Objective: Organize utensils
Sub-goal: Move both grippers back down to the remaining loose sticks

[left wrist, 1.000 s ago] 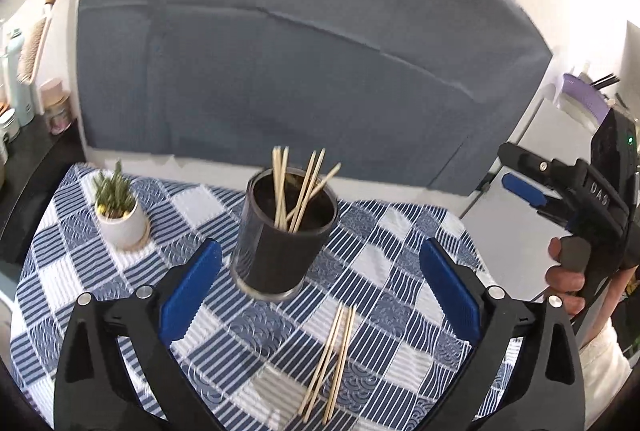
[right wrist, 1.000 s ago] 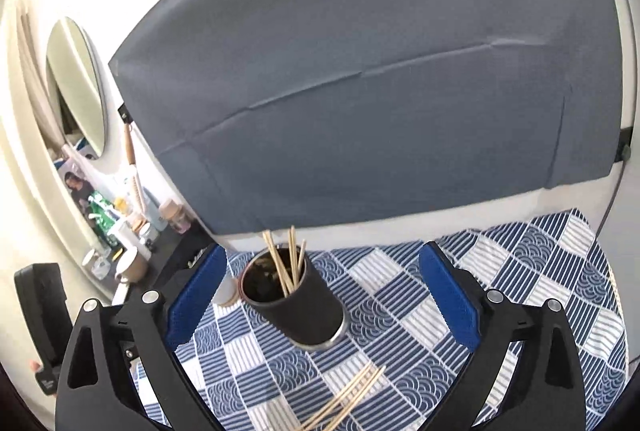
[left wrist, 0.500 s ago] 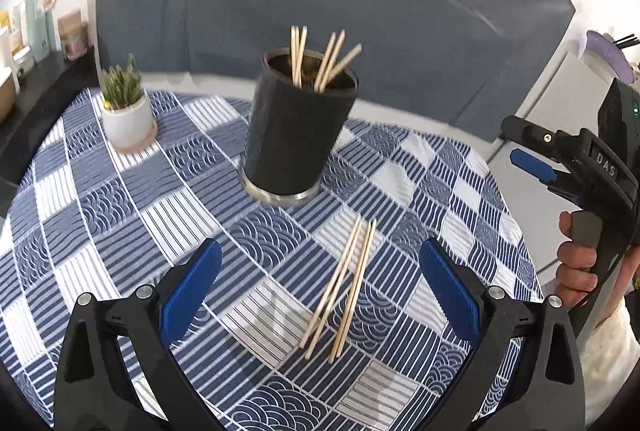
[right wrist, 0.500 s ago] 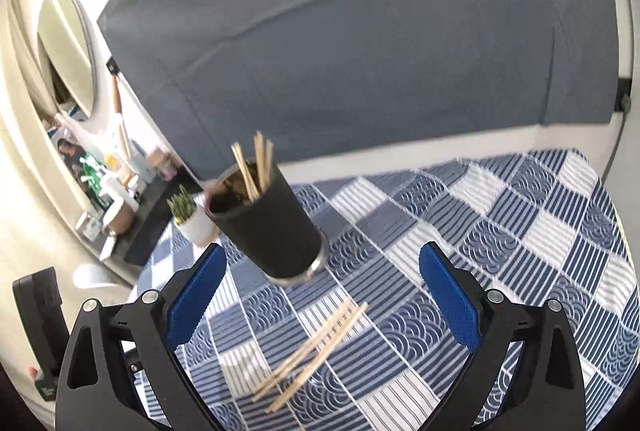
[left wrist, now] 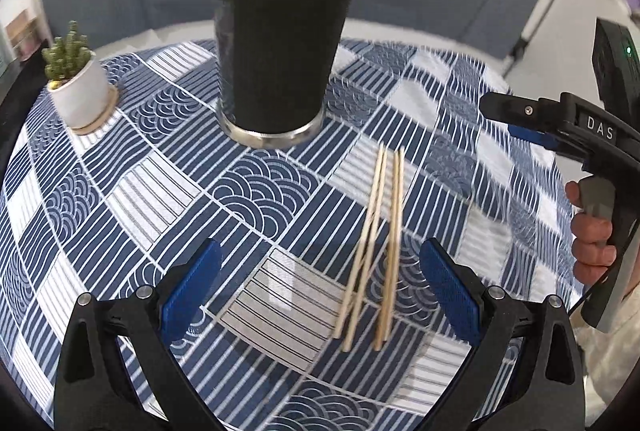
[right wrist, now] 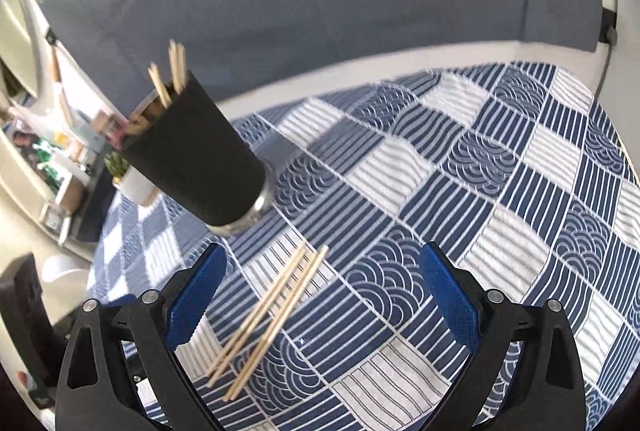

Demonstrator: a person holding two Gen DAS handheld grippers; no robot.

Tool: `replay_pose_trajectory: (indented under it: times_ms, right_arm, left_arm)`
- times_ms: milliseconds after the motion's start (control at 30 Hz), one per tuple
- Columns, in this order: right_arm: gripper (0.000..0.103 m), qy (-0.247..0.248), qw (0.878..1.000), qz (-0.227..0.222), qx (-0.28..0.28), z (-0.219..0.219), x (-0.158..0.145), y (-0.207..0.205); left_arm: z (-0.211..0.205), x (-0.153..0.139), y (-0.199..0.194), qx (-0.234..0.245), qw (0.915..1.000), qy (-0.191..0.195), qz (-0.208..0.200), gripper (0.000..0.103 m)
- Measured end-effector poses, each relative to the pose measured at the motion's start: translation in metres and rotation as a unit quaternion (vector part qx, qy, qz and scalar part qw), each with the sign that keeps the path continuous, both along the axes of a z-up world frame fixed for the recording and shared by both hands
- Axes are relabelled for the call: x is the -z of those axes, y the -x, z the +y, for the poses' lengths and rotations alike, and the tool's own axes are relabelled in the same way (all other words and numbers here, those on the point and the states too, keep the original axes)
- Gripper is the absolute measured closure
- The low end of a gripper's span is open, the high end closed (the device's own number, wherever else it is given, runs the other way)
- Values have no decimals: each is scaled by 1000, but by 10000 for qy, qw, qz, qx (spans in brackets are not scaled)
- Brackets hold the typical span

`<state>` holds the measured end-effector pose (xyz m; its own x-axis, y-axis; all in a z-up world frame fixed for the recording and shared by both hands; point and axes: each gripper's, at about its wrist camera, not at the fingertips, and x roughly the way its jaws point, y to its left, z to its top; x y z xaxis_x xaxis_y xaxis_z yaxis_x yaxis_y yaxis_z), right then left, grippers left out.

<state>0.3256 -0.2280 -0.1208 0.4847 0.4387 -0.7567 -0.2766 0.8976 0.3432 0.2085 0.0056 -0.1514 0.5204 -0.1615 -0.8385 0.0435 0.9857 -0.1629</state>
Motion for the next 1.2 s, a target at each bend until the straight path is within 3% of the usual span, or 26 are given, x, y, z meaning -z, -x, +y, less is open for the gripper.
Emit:
replay_pose_trajectory:
  times_ms: [200,333,667,867,1200]
  right_arm:
    - [10,553,9970,496,208,17,35,-2]
    - [10,600,9935,833,495,20,55,1]
    - [10,944,9866,1035,841,41,73,6]
    - [10,1430,9774,1134,1062,53,86,7]
    - [10,1497,9721,1289,1261,63,87,2]
  left_arm:
    - [-2,19,-22,611,9975,-224,281,6]
    - [-7,32,-32,1085,9923,-421,428,6]
    - [-9,54,-53,1791,9789,-777,608,6]
    - [-14,59,-60,2022,9737,-860,596,6]
    - [-19,61,-69,2087,9718,-920,592,6]
